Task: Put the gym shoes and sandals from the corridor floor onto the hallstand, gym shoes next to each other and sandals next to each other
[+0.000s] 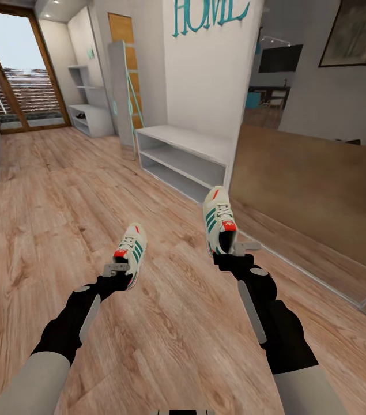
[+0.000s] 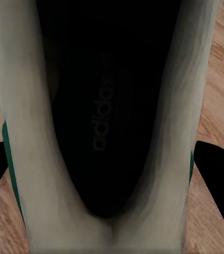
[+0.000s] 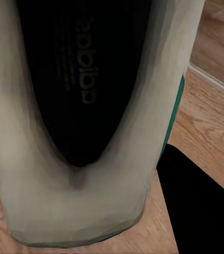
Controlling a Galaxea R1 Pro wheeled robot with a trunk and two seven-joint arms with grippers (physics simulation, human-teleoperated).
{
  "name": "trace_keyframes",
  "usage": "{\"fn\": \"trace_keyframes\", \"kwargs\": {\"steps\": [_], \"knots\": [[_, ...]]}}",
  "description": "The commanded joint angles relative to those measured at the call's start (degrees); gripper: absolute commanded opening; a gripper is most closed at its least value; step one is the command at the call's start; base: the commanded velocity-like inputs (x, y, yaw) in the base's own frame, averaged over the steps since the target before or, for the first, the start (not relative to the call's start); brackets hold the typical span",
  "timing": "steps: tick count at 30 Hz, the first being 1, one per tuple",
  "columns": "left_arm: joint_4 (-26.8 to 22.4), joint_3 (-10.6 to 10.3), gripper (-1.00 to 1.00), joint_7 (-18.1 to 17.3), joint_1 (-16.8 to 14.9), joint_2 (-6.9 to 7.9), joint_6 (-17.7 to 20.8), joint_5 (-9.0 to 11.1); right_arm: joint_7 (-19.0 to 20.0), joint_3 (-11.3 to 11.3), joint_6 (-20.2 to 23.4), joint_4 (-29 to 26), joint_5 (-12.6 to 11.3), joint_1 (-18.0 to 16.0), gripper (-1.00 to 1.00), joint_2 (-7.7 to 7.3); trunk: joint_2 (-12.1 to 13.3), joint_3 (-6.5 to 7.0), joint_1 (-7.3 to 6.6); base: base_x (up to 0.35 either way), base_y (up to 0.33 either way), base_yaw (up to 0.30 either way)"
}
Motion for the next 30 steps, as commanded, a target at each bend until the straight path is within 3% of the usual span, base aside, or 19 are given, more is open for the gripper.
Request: {"fn": "trace_keyframes", "kwargs": {"steps": [1, 6, 18, 23, 30], "knots": [[-0.06, 0.11, -1.00, -0.25, -0.01, -0.01, 0.38, 0.15, -0.51, 0.07, 0.21, -0.05, -0.55, -0.03, -1.00, -0.01, 0.00, 0.27, -0.03, 0.000, 0.000, 0.000], [-0.06, 0.13, -1.00, -0.25, -0.01, -0.01, 0.38, 0.15, -0.50, 0.06, 0.21, -0.05, -0.55, -0.03, -1.00, -0.01, 0.07, 1.85, -0.16, 0.000, 0.000, 0.000], [-0.05, 0.10, -1.00, -0.25, -0.01, -0.01, 0.38, 0.15, -0.49, 0.07, 0.21, 0.03, -0.55, -0.03, -1.00, -0.01, 0.07, 2.83, -0.16, 0.006, 0.000, 0.000], [0.01, 0.06, -1.00, -0.26, -0.01, -0.01, 0.38, 0.16, -0.49, 0.05, 0.21, 0.03, -0.55, -0.03, -1.00, -0.01, 0.07, 2.89, -0.16, 0.246, 0.000, 0.012], [0.02, 0.04, -1.00, -0.33, -0.01, -0.09, 0.38, 0.23, -0.49, 0.05, 0.21, 0.03, -0.55, -0.03, -1.00, -0.01, 0.07, 2.89, -0.16, 0.326, 0.000, 0.237]]}}
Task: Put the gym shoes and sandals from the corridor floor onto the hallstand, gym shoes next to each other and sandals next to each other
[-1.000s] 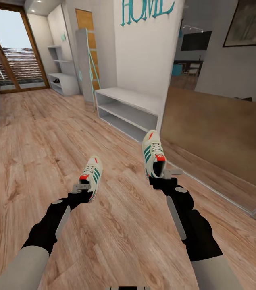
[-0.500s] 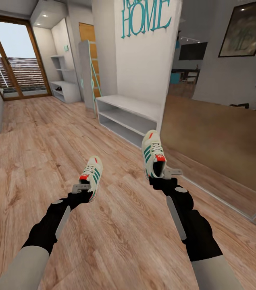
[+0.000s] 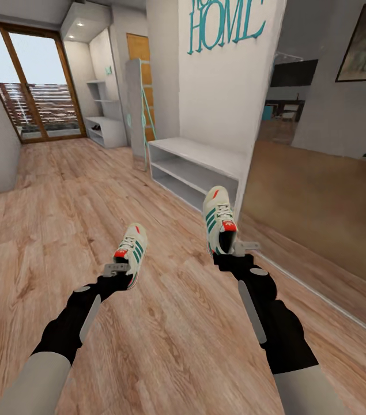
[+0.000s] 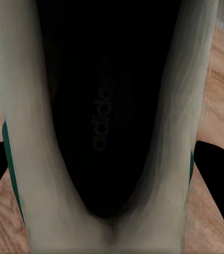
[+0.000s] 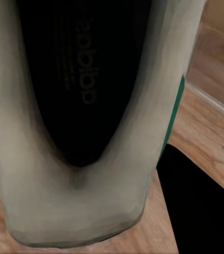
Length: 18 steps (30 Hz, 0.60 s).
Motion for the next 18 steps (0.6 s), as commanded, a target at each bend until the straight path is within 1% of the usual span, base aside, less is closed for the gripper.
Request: {"fn": "trace_keyframes", "kwargs": {"steps": [1, 9, 18], "knots": [[-0.08, 0.13, -1.00, -0.24, -0.02, -0.02, 0.39, 0.22, -0.52, 0.07, 0.21, -0.06, -0.52, -0.04, -1.00, -0.01, -0.02, -0.05, 0.02, 0.316, 0.000, 0.287], [-0.08, 0.13, -1.00, -0.25, -0.02, -0.10, 0.39, 0.30, -0.52, 0.08, 0.21, -0.07, -0.52, -0.04, -1.00, -0.01, -0.02, -0.05, 0.02, 0.310, -0.008, 0.296], [0.01, 0.13, -1.00, -0.25, -0.02, -0.12, 0.39, 0.33, -0.53, 0.07, 0.21, -0.06, -0.52, -0.04, -1.00, -0.01, -0.02, -0.05, 0.02, 0.307, -0.069, 0.299]]}}
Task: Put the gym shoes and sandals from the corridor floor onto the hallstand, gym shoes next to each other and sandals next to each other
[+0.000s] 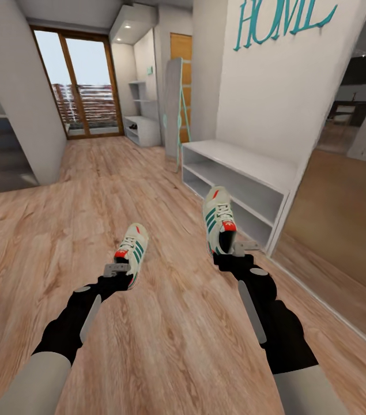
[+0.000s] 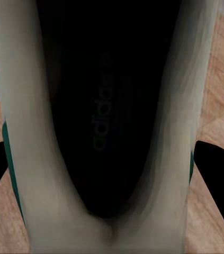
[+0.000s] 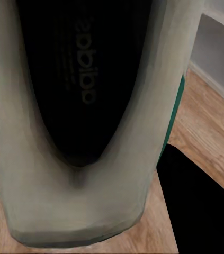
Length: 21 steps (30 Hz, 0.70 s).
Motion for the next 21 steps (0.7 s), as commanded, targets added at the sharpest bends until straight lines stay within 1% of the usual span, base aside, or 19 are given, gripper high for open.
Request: {"fn": "trace_keyframes", "kwargs": {"steps": [1, 21], "knots": [[-0.08, 0.13, -1.00, -0.24, -0.03, -0.02, 0.40, 0.26, -0.51, 0.09, 0.21, -0.06, -0.51, -0.04, -1.00, -0.01, -0.02, -0.05, 0.02, 0.307, -0.013, 0.299], [-0.08, 0.13, -1.00, -0.26, -0.03, -0.02, 0.40, 0.32, -0.53, 0.07, 0.21, -0.06, -0.51, -0.04, -1.00, -0.01, -0.02, -0.05, 0.02, 0.319, -0.001, 0.299]]}}
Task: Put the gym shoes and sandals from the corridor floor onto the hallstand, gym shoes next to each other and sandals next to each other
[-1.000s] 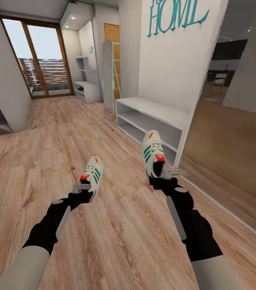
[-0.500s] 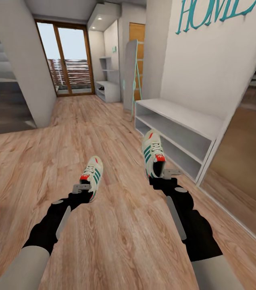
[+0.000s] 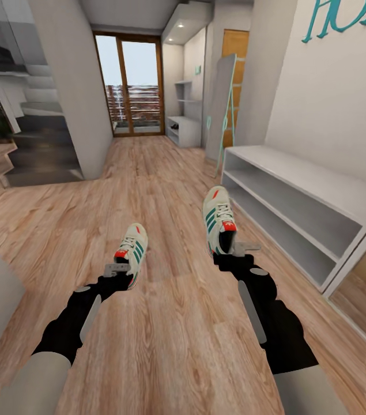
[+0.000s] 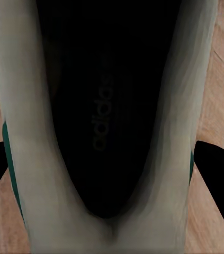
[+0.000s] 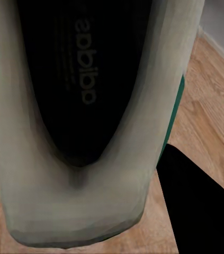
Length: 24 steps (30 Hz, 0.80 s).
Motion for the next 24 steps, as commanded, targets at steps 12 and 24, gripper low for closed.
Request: {"fn": "trace_keyframes", "kwargs": {"steps": [12, 24], "knots": [[-0.05, 0.13, -1.00, -0.30, -0.02, -0.02, 0.39, 0.25, -0.51, 0.07, 0.21, -0.06, -0.51, -0.04, -1.00, -0.01, -0.02, -0.05, 0.02, 0.335, 0.000, 0.299], [0.00, 0.09, -1.00, -0.31, -0.02, -0.10, 0.39, 0.25, -0.51, 0.07, 0.24, -0.06, -0.51, -0.04, -1.00, -0.01, -0.02, -0.05, 0.02, 0.335, 0.000, 0.229]]}}
